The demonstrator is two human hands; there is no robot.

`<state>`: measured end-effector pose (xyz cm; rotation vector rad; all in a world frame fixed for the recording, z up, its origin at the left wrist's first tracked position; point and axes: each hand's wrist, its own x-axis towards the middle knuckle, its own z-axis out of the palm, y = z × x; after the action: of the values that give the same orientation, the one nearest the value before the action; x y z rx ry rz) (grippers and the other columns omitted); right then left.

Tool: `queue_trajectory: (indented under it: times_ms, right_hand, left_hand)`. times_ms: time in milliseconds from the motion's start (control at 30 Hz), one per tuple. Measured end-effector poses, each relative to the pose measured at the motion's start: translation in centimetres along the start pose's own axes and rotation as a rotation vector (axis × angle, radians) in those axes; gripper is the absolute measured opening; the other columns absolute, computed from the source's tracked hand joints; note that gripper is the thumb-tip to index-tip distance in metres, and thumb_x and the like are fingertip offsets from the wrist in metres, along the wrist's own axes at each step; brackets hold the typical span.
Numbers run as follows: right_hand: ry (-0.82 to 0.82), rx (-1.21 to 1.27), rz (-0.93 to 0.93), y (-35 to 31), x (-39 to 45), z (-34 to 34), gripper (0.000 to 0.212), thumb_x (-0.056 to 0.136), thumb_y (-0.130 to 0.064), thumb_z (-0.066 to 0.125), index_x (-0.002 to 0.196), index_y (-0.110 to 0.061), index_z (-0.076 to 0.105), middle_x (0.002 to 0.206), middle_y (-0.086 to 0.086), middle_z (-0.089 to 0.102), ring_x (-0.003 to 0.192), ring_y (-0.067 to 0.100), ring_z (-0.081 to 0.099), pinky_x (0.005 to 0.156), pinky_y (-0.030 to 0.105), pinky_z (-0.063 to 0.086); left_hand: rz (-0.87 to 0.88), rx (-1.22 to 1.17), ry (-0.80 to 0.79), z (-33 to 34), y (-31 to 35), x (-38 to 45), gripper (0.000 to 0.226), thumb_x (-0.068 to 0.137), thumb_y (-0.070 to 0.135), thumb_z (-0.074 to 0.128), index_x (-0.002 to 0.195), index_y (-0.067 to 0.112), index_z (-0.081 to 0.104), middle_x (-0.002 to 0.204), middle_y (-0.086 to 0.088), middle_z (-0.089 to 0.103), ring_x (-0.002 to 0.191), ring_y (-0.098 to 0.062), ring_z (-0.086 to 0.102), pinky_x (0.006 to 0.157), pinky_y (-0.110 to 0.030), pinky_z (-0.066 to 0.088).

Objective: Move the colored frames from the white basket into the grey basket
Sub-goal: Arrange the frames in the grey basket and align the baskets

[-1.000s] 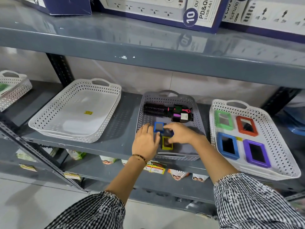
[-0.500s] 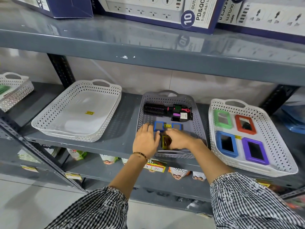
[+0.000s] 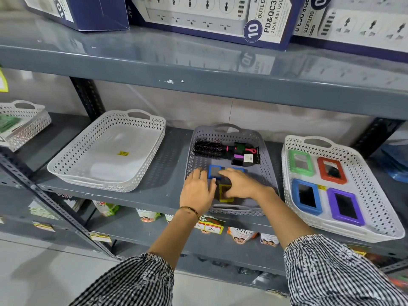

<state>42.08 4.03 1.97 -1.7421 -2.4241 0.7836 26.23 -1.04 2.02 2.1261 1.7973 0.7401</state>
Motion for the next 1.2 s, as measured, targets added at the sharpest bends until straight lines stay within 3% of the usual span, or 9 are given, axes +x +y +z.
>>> queue_trajectory:
  times_ms: [167, 400, 467, 533, 600, 733, 933, 1067, 1200]
  right_hand:
    - [0.161, 0.039, 0.046, -1.1, 2.5, -1.2, 0.064, 0.081, -0.013, 0.067, 0.14, -0.009, 0.04, 0.14, 0.011, 0.047, 0.128, 0.027, 0.047, 0.107, 0.038, 0.04]
    - [0.068, 0.003, 0.119, -1.0, 5.5, -0.3, 0.056, 0.087, -0.01, 0.054, 0.141, -0.009, 0.037, 0.145, 0.015, 0.044, 0.131, 0.032, 0.044, 0.11, 0.039, 0.039]
    - [0.032, -0.001, 0.128, -0.6, 6.0, -0.1, 0.053, 0.083, -0.011, 0.057, 0.134, -0.009, 0.044, 0.139, 0.017, 0.049, 0.122, 0.03, 0.051, 0.101, 0.037, 0.043]
    - [0.019, -0.011, 0.152, -0.3, 6.5, 0.0, 0.033, 0.079, -0.012, 0.059, 0.111, -0.009, 0.054, 0.121, 0.021, 0.059, 0.097, 0.025, 0.055, 0.082, 0.036, 0.045]
    - [0.027, -0.006, 0.148, 0.0, 6.8, 0.1, 0.023, 0.078, -0.015, 0.057, 0.101, -0.011, 0.055, 0.113, 0.022, 0.061, 0.094, 0.029, 0.058, 0.08, 0.038, 0.048]
    - [0.025, 0.007, 0.099, -0.5, 6.4, 0.0, 0.049, 0.085, -0.018, 0.053, 0.132, -0.006, 0.047, 0.133, 0.021, 0.053, 0.118, 0.035, 0.053, 0.101, 0.04, 0.046]
    - [0.029, 0.024, 0.106, -0.7, 6.4, 0.1, 0.048, 0.082, -0.01, 0.057, 0.129, -0.006, 0.048, 0.124, 0.021, 0.056, 0.11, 0.033, 0.056, 0.097, 0.039, 0.046]
    - [0.029, 0.001, 0.091, -0.6, 6.3, 0.3, 0.062, 0.083, -0.013, 0.06, 0.141, -0.005, 0.038, 0.144, 0.02, 0.043, 0.131, 0.033, 0.043, 0.11, 0.036, 0.034]
    - [0.016, -0.009, 0.088, -0.4, 6.4, 0.4, 0.071, 0.08, -0.015, 0.065, 0.144, -0.007, 0.033, 0.148, 0.018, 0.039, 0.135, 0.032, 0.039, 0.111, 0.036, 0.032]
  left_hand:
    - [-0.001, 0.02, 0.028, 0.1, 0.0, 0.1, 0.043, 0.088, 0.034, 0.032, 0.105, 0.001, 0.054, 0.105, -0.019, 0.059, 0.095, -0.034, 0.054, 0.085, -0.043, 0.047]
    - [0.001, 0.027, 0.028, 0.3, -0.2, 0.2, 0.05, 0.087, 0.038, 0.027, 0.108, 0.002, 0.054, 0.109, -0.02, 0.06, 0.098, -0.035, 0.056, 0.087, -0.041, 0.048]
    - [-0.006, 0.029, 0.016, 0.4, -0.2, 0.2, 0.05, 0.087, 0.038, 0.028, 0.11, 0.002, 0.053, 0.112, -0.019, 0.058, 0.101, -0.034, 0.055, 0.09, -0.042, 0.047]
    - [-0.01, 0.031, 0.013, 0.4, -0.3, 0.3, 0.054, 0.086, 0.041, 0.024, 0.111, 0.002, 0.052, 0.113, -0.019, 0.057, 0.102, -0.034, 0.054, 0.091, -0.042, 0.046]
    - [-0.014, 0.028, 0.019, 0.5, -0.3, 0.3, 0.057, 0.084, 0.042, 0.022, 0.111, 0.002, 0.052, 0.113, -0.019, 0.057, 0.102, -0.035, 0.054, 0.091, -0.042, 0.047]
    - [-0.019, 0.033, 0.012, 0.6, -0.3, 0.3, 0.057, 0.084, 0.043, 0.023, 0.11, 0.002, 0.053, 0.113, -0.02, 0.058, 0.103, -0.035, 0.054, 0.091, -0.041, 0.046]
    - [-0.004, 0.049, 0.014, 0.6, -0.3, 0.3, 0.06, 0.084, 0.045, 0.019, 0.112, 0.003, 0.052, 0.116, -0.019, 0.056, 0.105, -0.033, 0.053, 0.093, -0.041, 0.045]
    - [0.014, 0.049, 0.045, 0.6, -0.3, 0.2, 0.057, 0.084, 0.044, 0.021, 0.106, 0.002, 0.054, 0.106, -0.018, 0.059, 0.096, -0.032, 0.055, 0.087, -0.042, 0.049]
    - [0.025, 0.052, 0.044, 0.5, -0.2, 0.2, 0.058, 0.084, 0.044, 0.02, 0.105, 0.002, 0.053, 0.106, -0.017, 0.058, 0.095, -0.032, 0.054, 0.086, -0.042, 0.048]
